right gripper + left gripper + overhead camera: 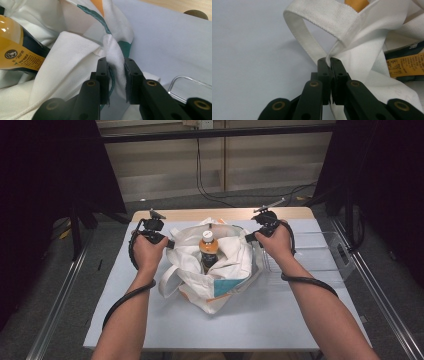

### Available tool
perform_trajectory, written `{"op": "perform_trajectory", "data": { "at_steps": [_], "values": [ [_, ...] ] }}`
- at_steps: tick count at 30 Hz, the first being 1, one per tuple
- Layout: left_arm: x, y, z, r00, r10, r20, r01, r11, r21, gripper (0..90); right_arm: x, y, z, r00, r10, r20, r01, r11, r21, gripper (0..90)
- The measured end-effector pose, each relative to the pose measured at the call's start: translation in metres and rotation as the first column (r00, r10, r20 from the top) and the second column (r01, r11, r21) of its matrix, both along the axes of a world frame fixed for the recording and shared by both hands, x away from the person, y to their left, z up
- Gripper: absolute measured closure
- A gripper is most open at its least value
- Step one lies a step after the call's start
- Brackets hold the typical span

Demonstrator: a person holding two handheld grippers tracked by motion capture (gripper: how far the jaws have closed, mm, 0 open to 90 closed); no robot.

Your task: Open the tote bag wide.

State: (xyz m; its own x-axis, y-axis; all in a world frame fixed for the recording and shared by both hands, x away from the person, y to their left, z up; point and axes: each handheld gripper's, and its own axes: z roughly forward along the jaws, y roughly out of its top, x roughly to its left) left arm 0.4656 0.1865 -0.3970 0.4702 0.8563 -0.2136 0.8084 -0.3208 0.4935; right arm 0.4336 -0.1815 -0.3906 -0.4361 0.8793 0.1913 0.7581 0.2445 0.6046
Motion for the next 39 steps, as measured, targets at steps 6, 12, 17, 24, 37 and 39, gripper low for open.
{"op": "perform_trajectory", "data": {
  "at_steps": [6, 12, 17, 24, 37, 39],
  "values": [
    [-0.0003, -0.0001, -0.0017, 1.0, -0.004, -0.004, 0.004, 1.0, 0.004, 87.4, -0.0003, -0.0003, -0.0019, 1.0, 0.0, -0.003, 0.0, 1.0, -0.003, 76.7],
    [-0.0017, -0.002, -0.0036, 0.9999, 0.012, -0.001, -0.012, 0.9999, -0.007, 87.4, -0.0006, -0.0014, -0.0036, 0.9999, 0.002, -0.01, -0.002, 1.0, -0.005, 76.6],
    [-0.002, -0.0012, -0.0028, 1.0, -0.008, -0.002, 0.008, 0.9999, 0.008, 87.4, -0.0019, -0.0013, -0.0053, 0.9999, -0.009, -0.014, 0.009, 0.9999, -0.008, 76.5],
    [-0.0017, -0.0021, 0.0001, 0.9999, -0.013, 0.005, 0.013, 0.9998, 0.015, 87.4, -0.0011, -0.0019, -0.0061, 0.9999, -0.005, -0.01, 0.005, 0.9998, -0.017, 76.5],
    [-0.0012, -0.0039, -0.002, 1.0, 0.0, 0.003, 0.0, 1.0, -0.007, 87.3, 0.0012, -0.0006, -0.0088, 0.9998, -0.01, -0.018, 0.01, 0.9997, -0.023, 76.6],
    [-0.0016, -0.0031, -0.0012, 1.0, -0.004, 0.002, 0.004, 0.9999, -0.012, 87.3, 0.0013, -0.0006, -0.009, 0.9998, -0.011, -0.019, 0.011, 0.9997, -0.022, 76.4]
  ]
}}
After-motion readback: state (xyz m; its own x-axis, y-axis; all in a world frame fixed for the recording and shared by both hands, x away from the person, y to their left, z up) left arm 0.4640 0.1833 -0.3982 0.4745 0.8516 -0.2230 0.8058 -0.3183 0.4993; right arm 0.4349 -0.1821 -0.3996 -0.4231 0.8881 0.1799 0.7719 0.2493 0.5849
